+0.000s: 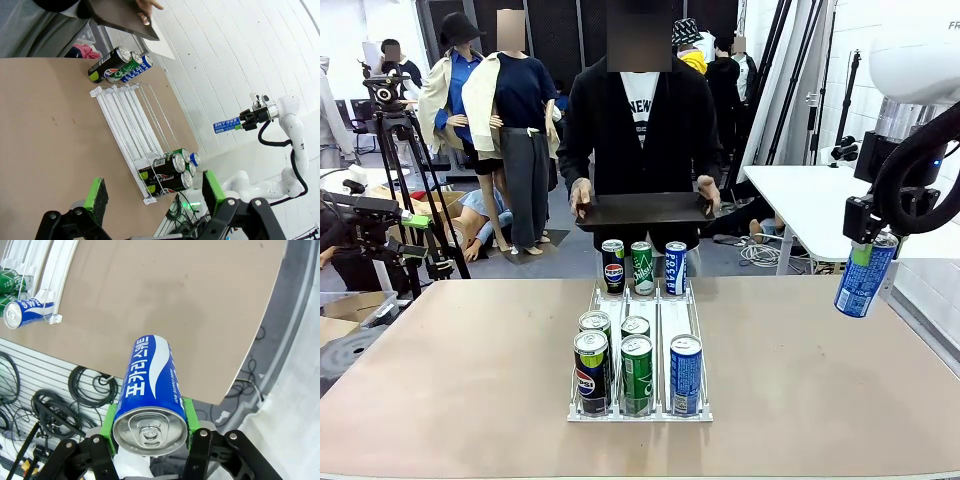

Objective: Retrieve and hand over the desired beverage to the person.
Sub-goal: Place the picked can on the Handle tray extended by the person.

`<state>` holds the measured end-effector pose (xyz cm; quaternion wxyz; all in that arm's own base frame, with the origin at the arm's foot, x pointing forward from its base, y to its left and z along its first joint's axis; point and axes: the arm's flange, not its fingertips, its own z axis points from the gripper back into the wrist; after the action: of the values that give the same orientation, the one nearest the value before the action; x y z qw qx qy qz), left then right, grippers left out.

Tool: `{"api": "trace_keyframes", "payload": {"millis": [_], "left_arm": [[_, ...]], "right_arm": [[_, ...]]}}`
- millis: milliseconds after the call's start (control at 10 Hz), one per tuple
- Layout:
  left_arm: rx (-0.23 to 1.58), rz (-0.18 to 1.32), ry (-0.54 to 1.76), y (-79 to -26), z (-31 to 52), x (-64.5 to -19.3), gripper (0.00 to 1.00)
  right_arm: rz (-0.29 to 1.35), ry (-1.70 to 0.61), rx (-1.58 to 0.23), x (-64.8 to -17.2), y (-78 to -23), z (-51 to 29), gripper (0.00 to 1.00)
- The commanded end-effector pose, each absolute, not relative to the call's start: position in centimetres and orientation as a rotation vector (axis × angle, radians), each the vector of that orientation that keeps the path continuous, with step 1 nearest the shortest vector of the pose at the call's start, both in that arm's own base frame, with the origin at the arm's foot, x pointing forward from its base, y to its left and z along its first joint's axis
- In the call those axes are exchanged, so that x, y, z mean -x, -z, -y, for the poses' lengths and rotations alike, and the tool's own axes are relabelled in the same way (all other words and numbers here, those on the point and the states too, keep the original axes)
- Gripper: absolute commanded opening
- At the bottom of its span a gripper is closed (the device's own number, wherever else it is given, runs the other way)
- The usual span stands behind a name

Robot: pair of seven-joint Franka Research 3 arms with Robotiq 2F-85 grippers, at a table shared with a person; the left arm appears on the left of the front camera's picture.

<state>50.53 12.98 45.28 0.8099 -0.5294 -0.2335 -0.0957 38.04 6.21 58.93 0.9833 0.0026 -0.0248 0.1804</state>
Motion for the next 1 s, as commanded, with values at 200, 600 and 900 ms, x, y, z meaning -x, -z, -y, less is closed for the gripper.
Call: {"api": "trace_keyframes", "payload": {"millis": [200, 600, 900], "left_arm": [[1.129, 0.498, 0.207, -45.36, -13.03, -50.44, 1.0], [1.129, 0.498, 0.207, -45.36, -13.03, -50.44, 1.0], [1.129, 0.498, 0.207, -45.36, -13.03, -50.44, 1.0]], "right_arm": [[0.048, -0.358, -0.005, -37.89, -58.94, -6.18, 0.0], [0.048, -0.358, -0.005, -37.89, -58.94, -6.18, 0.0], [0.048, -0.358, -0.005, -37.89, -58.94, -6.18, 0.0]]}}
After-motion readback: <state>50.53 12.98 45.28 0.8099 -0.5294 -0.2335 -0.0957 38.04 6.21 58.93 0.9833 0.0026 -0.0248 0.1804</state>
